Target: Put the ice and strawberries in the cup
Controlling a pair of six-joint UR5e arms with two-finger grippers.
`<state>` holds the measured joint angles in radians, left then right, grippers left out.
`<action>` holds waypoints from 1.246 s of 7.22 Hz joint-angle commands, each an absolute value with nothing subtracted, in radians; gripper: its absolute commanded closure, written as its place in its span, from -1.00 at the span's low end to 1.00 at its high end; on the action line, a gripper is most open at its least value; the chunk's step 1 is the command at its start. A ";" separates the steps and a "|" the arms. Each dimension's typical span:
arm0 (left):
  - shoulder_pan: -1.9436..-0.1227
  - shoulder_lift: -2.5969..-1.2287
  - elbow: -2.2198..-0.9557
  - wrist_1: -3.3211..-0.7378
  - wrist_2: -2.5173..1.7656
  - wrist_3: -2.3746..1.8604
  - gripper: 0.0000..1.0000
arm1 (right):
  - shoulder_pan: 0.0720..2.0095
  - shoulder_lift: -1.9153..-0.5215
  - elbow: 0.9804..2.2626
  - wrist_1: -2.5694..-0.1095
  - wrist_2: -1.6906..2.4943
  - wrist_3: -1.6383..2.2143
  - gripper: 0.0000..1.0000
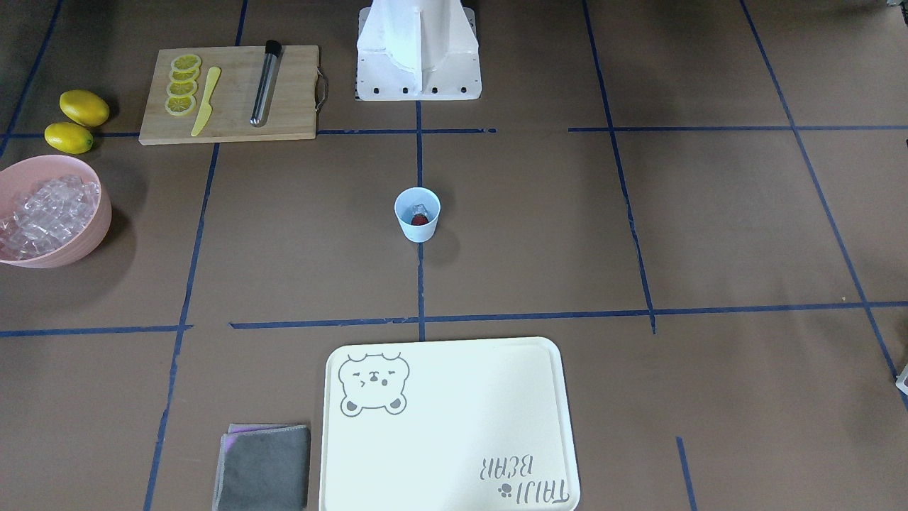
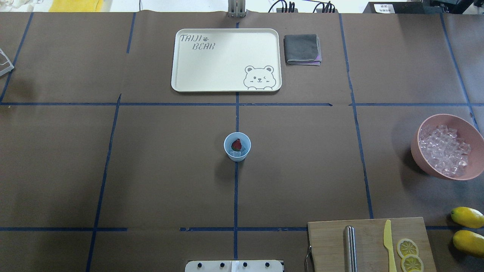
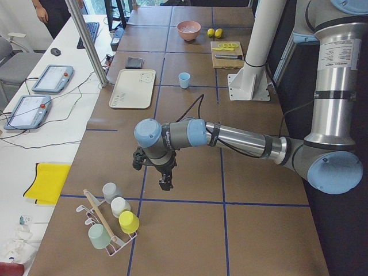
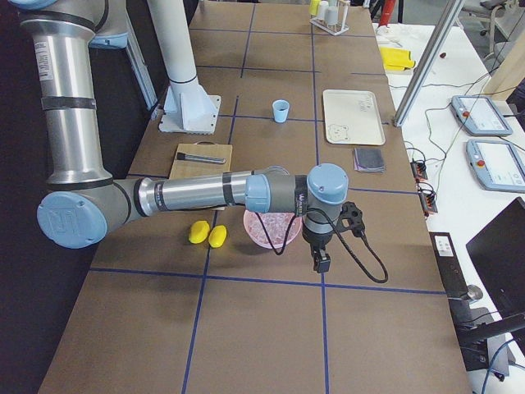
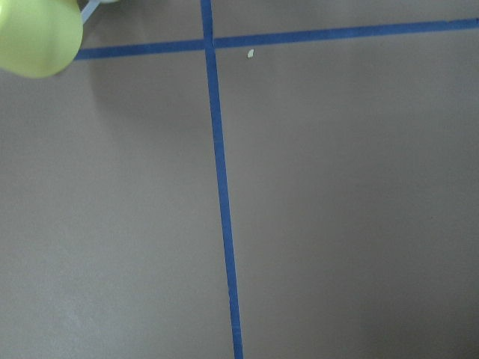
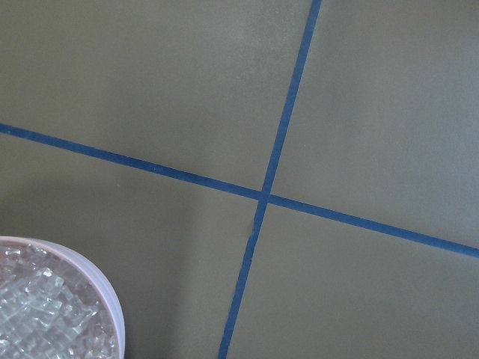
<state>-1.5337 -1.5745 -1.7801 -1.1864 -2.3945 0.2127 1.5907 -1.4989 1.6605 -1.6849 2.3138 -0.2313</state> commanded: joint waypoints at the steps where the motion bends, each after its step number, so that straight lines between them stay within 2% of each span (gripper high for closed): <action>1: -1.534 -1.588 -1.755 -1.190 -2.398 0.216 -1.00 | 1.591 -1.531 1.716 -1.687 2.319 -0.230 -1.00; 3: -1.543 -1.578 -1.766 -1.181 -2.395 0.215 -1.00 | 1.592 -1.563 1.773 -1.687 2.322 -0.229 -1.00; 9: -1.543 -1.571 -1.775 -1.180 -2.393 0.213 -1.00 | 1.591 -1.600 1.792 -1.671 2.342 -0.238 -1.00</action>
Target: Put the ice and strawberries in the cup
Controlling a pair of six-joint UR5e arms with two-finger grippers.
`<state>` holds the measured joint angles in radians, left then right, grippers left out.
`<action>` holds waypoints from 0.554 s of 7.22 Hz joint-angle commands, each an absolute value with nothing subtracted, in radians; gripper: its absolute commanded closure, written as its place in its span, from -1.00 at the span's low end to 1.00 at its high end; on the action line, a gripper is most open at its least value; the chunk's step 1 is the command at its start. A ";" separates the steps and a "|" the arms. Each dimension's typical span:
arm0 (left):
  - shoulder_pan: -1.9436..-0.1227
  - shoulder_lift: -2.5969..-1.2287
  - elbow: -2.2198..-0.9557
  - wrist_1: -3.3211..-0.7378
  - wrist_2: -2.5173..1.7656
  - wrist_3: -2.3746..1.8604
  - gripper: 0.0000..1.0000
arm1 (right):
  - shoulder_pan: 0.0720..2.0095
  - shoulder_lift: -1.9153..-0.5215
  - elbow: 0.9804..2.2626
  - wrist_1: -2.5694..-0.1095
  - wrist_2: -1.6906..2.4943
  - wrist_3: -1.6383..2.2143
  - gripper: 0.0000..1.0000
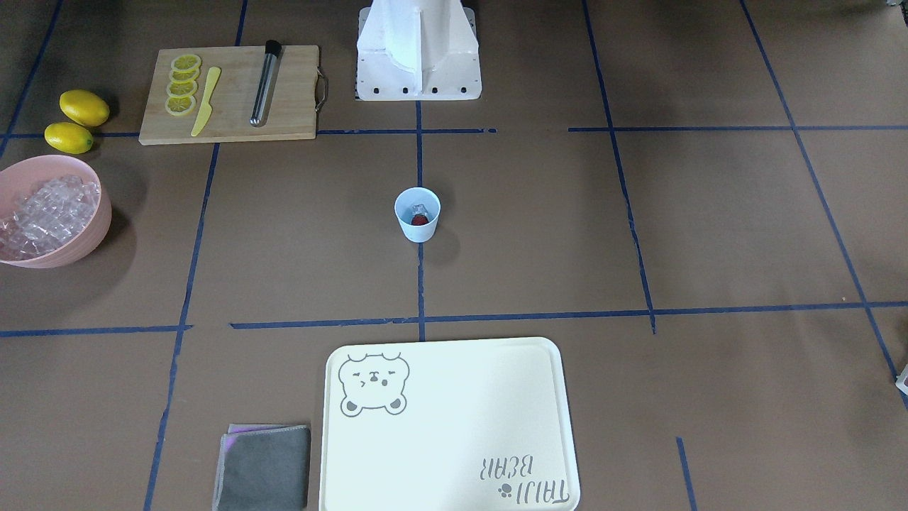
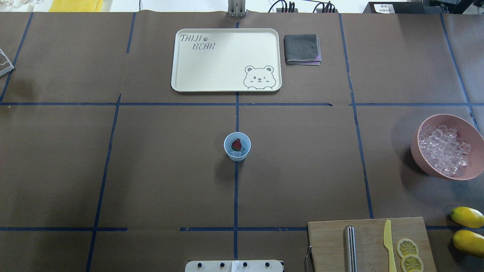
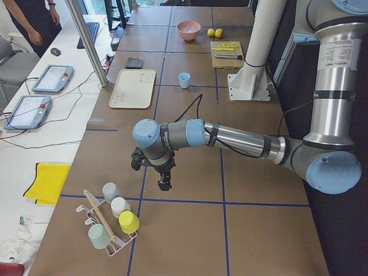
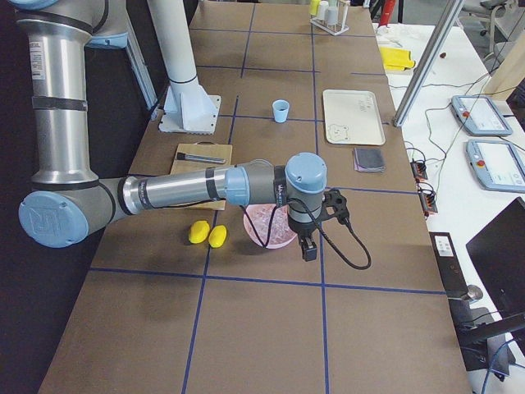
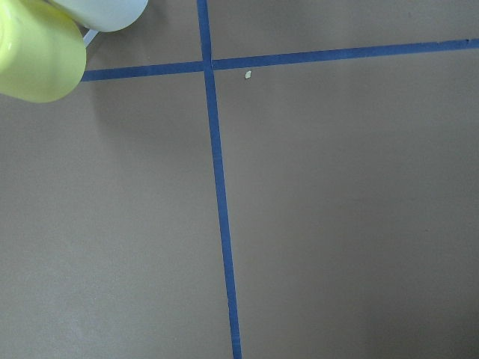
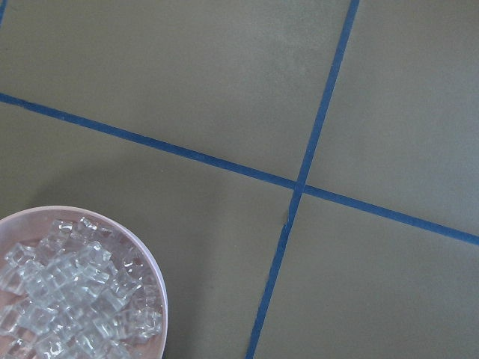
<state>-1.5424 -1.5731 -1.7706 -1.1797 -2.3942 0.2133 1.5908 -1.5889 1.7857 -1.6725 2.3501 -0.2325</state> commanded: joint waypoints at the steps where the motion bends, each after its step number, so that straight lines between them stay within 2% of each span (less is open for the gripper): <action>1: -1.543 -1.569 -1.769 -1.178 -2.395 0.213 -1.00 | 1.591 -1.601 1.790 -1.671 2.344 -0.238 -1.00; 4: -1.549 -1.531 -1.815 -1.178 -2.393 0.213 -1.00 | 1.589 -1.603 1.790 -1.623 2.339 -0.242 -1.00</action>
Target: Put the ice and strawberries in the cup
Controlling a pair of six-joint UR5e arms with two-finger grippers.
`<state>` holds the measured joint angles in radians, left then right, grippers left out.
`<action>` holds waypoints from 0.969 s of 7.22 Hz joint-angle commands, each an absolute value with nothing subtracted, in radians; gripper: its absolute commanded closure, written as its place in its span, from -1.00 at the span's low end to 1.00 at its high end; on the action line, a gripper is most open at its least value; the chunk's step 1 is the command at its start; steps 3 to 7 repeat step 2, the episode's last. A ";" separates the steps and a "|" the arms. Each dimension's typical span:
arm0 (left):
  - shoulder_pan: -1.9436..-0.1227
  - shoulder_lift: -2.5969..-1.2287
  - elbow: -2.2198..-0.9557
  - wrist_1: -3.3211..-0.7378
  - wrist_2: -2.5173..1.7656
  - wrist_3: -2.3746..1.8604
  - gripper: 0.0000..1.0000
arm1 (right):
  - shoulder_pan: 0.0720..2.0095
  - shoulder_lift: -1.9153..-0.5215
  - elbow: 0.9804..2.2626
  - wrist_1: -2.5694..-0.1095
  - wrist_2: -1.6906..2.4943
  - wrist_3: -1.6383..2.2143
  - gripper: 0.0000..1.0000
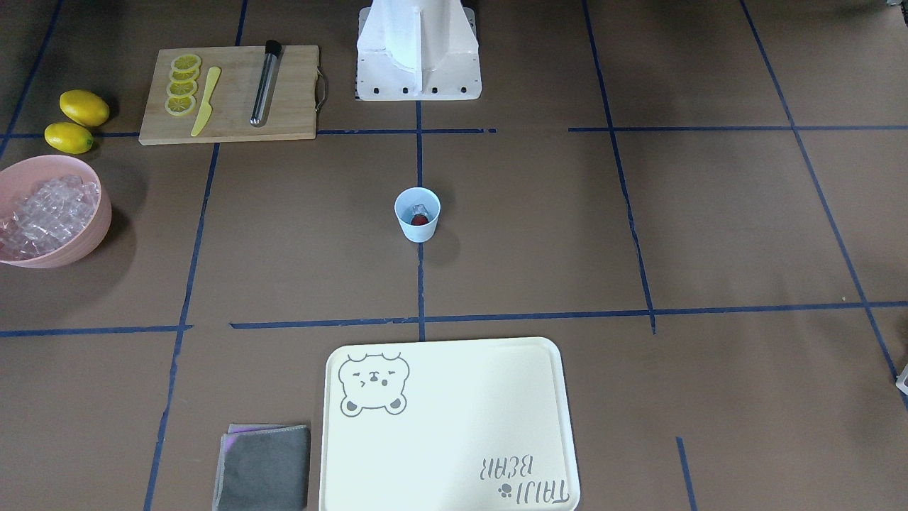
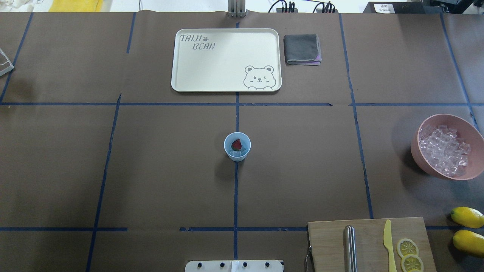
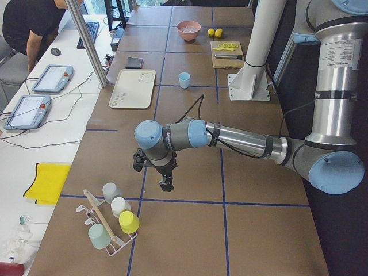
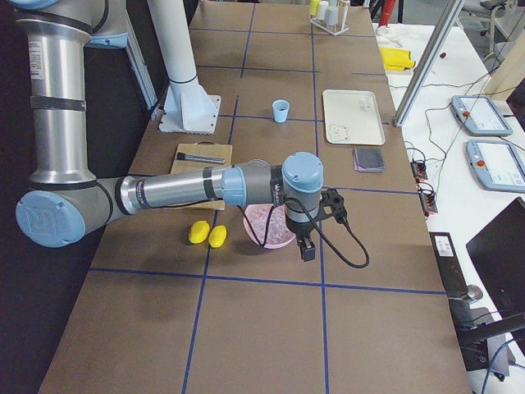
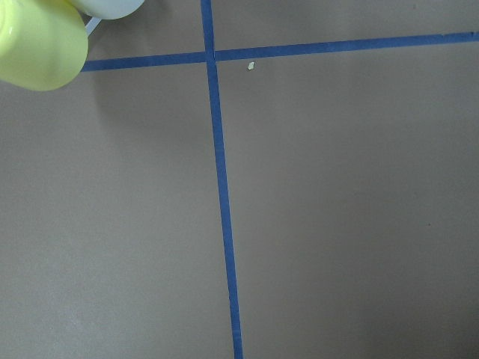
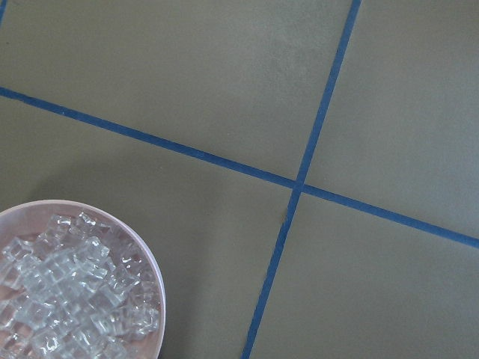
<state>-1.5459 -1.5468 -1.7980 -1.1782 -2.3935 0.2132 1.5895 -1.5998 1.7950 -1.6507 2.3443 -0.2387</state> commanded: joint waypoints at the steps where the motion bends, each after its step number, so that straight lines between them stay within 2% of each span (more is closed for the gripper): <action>1: -1.548 -1.526 -1.812 -1.178 -2.393 0.213 -1.00 | 1.589 -1.603 1.780 -1.605 2.339 -0.244 -1.00; 7: -1.548 -1.526 -1.812 -1.178 -2.393 0.213 -1.00 | 1.589 -1.603 1.778 -1.588 2.339 -0.242 -1.00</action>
